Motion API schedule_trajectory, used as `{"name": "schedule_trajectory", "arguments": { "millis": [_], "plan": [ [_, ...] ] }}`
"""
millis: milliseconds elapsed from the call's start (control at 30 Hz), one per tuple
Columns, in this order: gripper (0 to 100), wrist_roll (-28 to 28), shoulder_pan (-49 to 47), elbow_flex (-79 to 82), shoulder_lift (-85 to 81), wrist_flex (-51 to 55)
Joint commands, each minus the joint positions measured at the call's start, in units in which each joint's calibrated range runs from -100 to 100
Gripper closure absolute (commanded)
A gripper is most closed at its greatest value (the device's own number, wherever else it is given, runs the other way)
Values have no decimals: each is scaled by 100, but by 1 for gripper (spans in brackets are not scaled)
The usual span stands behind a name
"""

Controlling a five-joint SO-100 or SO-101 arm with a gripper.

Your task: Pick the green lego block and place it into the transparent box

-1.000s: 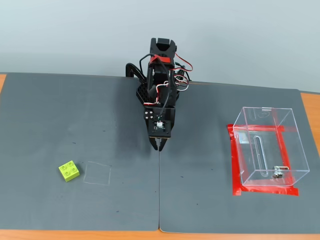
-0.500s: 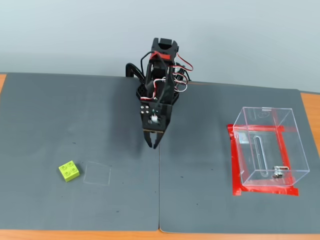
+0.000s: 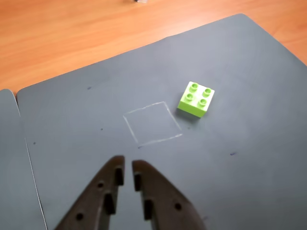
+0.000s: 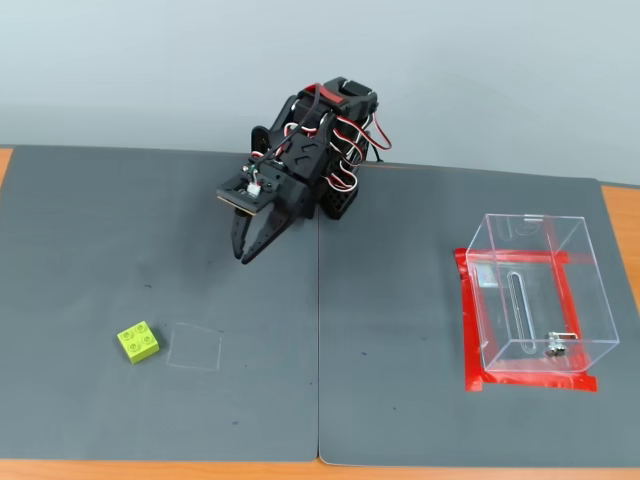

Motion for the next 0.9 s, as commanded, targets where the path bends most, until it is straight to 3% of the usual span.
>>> {"name": "schedule_trajectory", "arguments": {
  "millis": [0, 267, 567, 867],
  "plan": [
    [98, 19, 172, -566, 855, -39],
    [98, 14, 754, -1697, 3008, -74],
    [97, 14, 1157, -2411, 4272, -160],
    [74, 19, 1112, -2429, 4992, -1627]
  ]
}}
